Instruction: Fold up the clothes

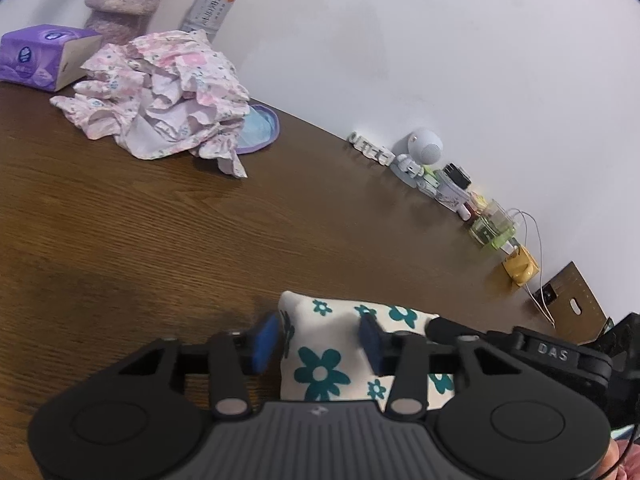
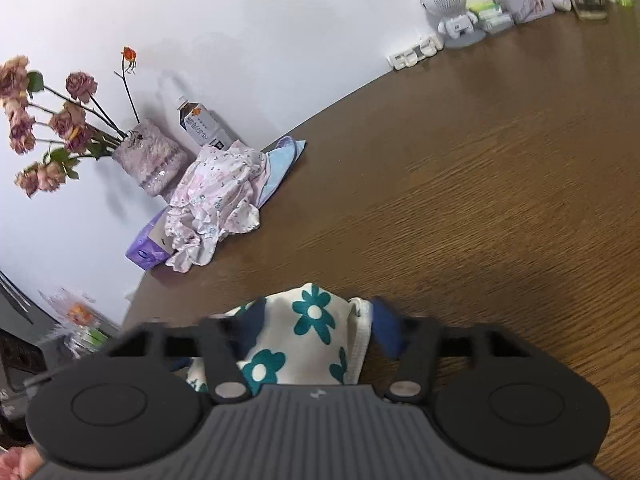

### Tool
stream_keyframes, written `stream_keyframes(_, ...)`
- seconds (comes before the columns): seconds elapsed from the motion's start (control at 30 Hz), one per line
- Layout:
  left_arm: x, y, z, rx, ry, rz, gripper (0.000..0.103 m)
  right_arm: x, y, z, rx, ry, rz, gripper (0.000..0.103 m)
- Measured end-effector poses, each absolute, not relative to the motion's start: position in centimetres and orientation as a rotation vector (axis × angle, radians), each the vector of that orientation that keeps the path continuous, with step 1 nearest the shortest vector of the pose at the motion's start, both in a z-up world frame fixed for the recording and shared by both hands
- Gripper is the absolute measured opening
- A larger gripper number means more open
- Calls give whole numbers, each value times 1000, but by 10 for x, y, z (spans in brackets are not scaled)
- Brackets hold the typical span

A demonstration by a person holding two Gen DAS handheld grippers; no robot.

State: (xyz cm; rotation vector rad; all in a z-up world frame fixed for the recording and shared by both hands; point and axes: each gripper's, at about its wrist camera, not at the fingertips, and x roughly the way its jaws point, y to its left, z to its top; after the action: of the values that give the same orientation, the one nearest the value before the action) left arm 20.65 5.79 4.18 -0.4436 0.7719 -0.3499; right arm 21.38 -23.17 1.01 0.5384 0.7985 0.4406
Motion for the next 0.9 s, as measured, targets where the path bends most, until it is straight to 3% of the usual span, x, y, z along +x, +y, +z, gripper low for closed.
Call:
stream_keyframes(0.1,206,54,39,-436,771,-355,33,216,-233,3,570,811,446,24)
stream_keyframes(0.23,201,56,42,-443,771,-354,33,214,-230,-2,553,818,444,21)
stream_keyframes(0.27,199,57,44,-445,772,-353,41,213,-230,-1,556,815,445,21)
stream_keyframes(0.33,190,59,48,-438,766,-363,53,207,-234,6,560,806,443,25)
stream_keyframes(0.37,186,60,49,-432,762,-370,53,202,-237,10,557,801,441,34)
stream_keyframes(0.4,183,61,49,-431,764,-378,52,196,-238,15,542,792,442,51)
stream_keyframes(0.57,181,58,42,-460,777,-375,31,178,-233,23,475,798,448,53)
stream_keyframes(0.63,179,58,41,-463,767,-369,27,182,-228,16,480,830,433,41)
stream_keyframes(0.67,178,58,40,-465,763,-366,27,183,-228,12,493,843,442,25)
stream_keyframes(0.73,175,61,40,-484,759,-364,27,182,-228,8,505,844,446,23)
stream_keyframes(0.77,173,64,41,-494,758,-358,33,182,-228,6,512,845,448,23)
stream_keyframes(0.83,169,67,42,-504,756,-342,45,178,-232,9,526,840,449,27)
stream_keyframes(0.9,164,69,42,-511,756,-348,45,171,-236,13,528,826,424,46)
